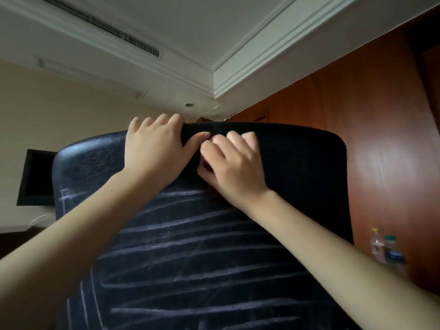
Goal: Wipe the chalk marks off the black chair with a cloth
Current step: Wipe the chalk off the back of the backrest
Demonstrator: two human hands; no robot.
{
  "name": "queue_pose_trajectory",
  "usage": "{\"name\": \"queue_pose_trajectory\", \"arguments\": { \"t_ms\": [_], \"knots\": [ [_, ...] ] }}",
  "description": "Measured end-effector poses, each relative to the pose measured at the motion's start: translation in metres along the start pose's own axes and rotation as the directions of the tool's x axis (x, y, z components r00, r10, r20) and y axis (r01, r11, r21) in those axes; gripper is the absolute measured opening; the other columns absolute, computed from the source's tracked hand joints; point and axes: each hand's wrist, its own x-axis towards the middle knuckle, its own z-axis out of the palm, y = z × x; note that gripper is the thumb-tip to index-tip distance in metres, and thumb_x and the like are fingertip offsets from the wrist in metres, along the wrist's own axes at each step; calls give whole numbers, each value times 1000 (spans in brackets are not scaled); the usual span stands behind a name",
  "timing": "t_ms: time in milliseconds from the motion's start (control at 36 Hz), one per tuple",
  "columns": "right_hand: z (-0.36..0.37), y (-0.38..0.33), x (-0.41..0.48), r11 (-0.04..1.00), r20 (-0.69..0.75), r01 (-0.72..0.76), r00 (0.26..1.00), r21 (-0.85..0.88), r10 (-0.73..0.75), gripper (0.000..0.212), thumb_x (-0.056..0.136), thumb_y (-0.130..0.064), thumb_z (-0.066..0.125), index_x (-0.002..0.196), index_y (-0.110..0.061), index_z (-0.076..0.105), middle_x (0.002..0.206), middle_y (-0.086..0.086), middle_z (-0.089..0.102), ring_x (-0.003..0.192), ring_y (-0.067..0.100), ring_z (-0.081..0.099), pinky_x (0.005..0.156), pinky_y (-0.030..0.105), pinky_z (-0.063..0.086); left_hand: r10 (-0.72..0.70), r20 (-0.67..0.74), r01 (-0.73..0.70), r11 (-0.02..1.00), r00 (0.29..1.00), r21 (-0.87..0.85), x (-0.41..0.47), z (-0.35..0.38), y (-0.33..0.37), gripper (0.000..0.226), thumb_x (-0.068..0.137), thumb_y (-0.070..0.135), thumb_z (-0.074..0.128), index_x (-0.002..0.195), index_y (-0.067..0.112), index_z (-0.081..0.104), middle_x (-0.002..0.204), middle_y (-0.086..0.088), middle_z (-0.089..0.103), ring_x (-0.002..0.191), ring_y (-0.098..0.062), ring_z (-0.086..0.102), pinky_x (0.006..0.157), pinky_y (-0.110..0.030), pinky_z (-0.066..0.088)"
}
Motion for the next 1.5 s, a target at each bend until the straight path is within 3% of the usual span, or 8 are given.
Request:
{"name": "queue_pose_trajectory", "arguments": {
  "t_ms": [250,389,583,722,889,1028,1389,1500],
  "knots": [
    [-47,75,-74,986,150,162,977,-49,-153,13,88,-15,53,81,-16,43,69,7,57,63,25,47,62,36,31,82,150,-60,988,985,-146,0,-13,-19,62,83,68,38,115,19,56,109,-4,62,101,-27,55,80,-35,38],
    [-71,113,-95,977,177,175,972,-121,-152,18,86,-11,54,73,-14,41,61,7,52,51,27,47,59,36,30,96,111,-76,982,989,-172,-5,-16,-20,61,80,67,44,121,24,56,110,-1,63,102,-26,55,83,-35,35],
    [-3,2,-15,927,-29,359,933,110,-358,13,85,-16,55,73,-12,57,63,7,55,60,25,49,62,35,33,102,38,-93,979,994,-180,4,-15,1,46,84,56,56,119,27,60,110,1,65,103,-26,57,81,-34,35],
    [16,-35,0,908,7,370,925,198,-379,5,80,-16,60,79,-11,62,70,6,60,65,26,54,65,36,32,143,195,-88,960,970,-264,9,-30,-18,44,86,52,57,126,32,58,118,0,66,106,-27,59,84,-35,46],
    [-16,45,-40,931,96,347,929,114,-358,9,88,-14,54,79,-13,54,67,6,53,61,26,47,65,35,32,-31,330,137,943,944,-303,-15,-45,-84,43,84,39,65,123,23,59,103,4,60,90,-17,53,74,-29,39],
    [-34,88,-61,966,105,254,961,42,-257,14,86,-12,57,73,-8,61,65,7,56,61,25,48,66,36,33,-146,310,270,873,939,-406,-27,-40,-100,29,79,46,67,99,26,61,83,9,59,81,-18,57,62,-29,40],
    [38,-77,24,889,-82,420,908,184,-412,18,84,-7,55,67,-10,60,61,9,52,57,26,50,61,37,34,-188,338,324,853,922,-409,-24,-40,-102,47,61,70,62,88,31,64,81,8,65,80,-18,62,74,-38,50],
    [56,-114,37,861,-27,443,892,248,-451,16,86,-7,52,75,-7,63,67,13,60,63,30,57,73,41,40,-165,321,309,825,933,-473,-27,-38,-112,17,82,36,69,89,22,65,77,2,63,75,-19,58,65,-32,44]
  ]
}}
